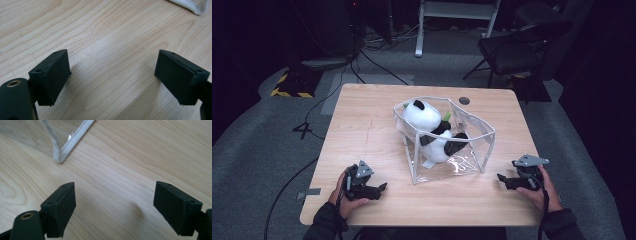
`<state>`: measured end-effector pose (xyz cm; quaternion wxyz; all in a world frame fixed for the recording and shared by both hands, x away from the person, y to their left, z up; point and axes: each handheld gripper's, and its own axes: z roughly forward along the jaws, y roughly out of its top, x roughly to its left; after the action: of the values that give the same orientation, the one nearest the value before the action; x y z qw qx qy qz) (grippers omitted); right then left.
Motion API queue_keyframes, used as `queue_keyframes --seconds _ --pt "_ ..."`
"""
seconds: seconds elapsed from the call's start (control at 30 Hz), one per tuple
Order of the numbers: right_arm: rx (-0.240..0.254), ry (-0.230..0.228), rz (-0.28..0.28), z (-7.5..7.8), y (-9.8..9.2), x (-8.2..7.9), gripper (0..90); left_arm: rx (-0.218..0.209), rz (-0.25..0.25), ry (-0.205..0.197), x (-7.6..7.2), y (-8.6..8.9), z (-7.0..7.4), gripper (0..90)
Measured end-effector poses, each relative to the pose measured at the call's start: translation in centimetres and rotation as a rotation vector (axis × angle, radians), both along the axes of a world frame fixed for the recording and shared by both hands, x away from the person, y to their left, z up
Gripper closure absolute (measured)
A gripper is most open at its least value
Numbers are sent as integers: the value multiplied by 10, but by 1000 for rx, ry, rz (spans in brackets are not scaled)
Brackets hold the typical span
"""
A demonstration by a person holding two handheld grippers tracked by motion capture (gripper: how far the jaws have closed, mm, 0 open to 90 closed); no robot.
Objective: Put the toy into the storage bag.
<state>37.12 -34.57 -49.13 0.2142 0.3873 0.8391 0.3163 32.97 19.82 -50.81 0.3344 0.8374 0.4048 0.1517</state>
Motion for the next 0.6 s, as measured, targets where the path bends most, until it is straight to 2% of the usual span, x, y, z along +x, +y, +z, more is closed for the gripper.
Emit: queue_keyframes --seconds 0.1,0.23,0.4,0.53,0.6 --pt "31 18 2 -2 -3 -3 184 -1 -1 0 0 0 0 131" --pt "40 38 -2 -8 -9 -7 181 -1 0 0 0 0 0 131" --pt "93 49 -22 -12 -18 -13 177 0 0 0 0 0 0 131" --pt "112 17 -22 -15 -24 -19 160 -1 1 1 1 0 0 130" --pt "115 16 -21 -16 -27 -20 159 -1 1 1 1 0 0 130"
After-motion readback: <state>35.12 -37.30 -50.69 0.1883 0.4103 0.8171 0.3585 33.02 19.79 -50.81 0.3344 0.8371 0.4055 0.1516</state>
